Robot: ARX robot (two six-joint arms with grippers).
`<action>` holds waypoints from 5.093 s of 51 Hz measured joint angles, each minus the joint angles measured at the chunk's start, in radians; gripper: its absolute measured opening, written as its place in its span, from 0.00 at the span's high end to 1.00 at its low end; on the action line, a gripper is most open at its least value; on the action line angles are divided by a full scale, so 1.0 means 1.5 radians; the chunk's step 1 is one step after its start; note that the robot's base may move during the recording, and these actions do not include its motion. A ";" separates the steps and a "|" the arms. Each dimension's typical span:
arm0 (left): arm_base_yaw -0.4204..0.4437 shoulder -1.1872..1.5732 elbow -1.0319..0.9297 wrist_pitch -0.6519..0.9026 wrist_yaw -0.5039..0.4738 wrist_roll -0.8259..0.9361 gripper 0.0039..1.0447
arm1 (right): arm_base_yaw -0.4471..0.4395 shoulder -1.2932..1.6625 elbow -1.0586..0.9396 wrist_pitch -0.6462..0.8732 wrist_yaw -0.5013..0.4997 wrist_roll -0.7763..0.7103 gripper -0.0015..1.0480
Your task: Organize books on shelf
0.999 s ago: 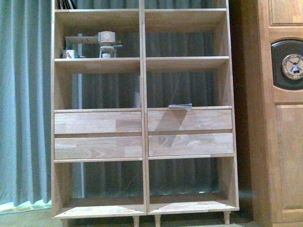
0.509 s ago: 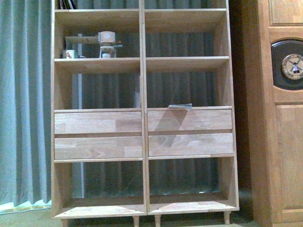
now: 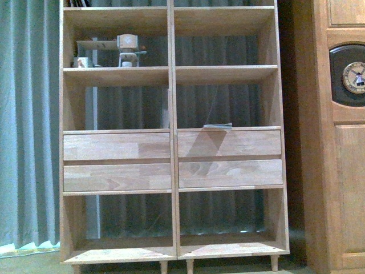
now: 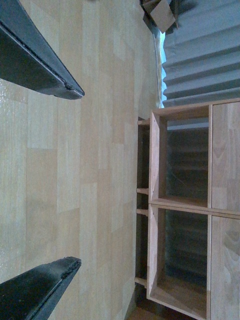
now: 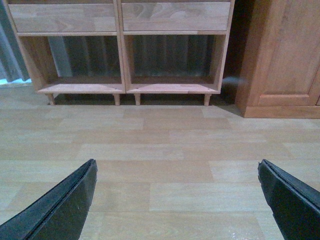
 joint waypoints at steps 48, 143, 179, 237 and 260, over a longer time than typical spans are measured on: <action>0.000 0.000 0.000 0.000 0.000 0.000 0.07 | 0.000 0.000 0.000 0.000 0.000 0.000 0.07; 0.000 0.000 0.000 0.000 0.000 0.000 0.07 | 0.000 0.000 0.000 0.000 0.000 0.000 0.07; 0.000 0.000 0.000 0.000 0.000 0.000 0.07 | 0.000 0.000 0.000 0.000 0.000 0.000 0.07; 0.000 0.000 0.000 0.000 0.000 0.000 0.07 | 0.097 0.257 0.063 0.134 0.188 0.103 0.07; 0.000 0.000 0.000 0.000 0.000 0.000 0.07 | 0.097 0.808 0.403 0.064 0.052 0.616 0.07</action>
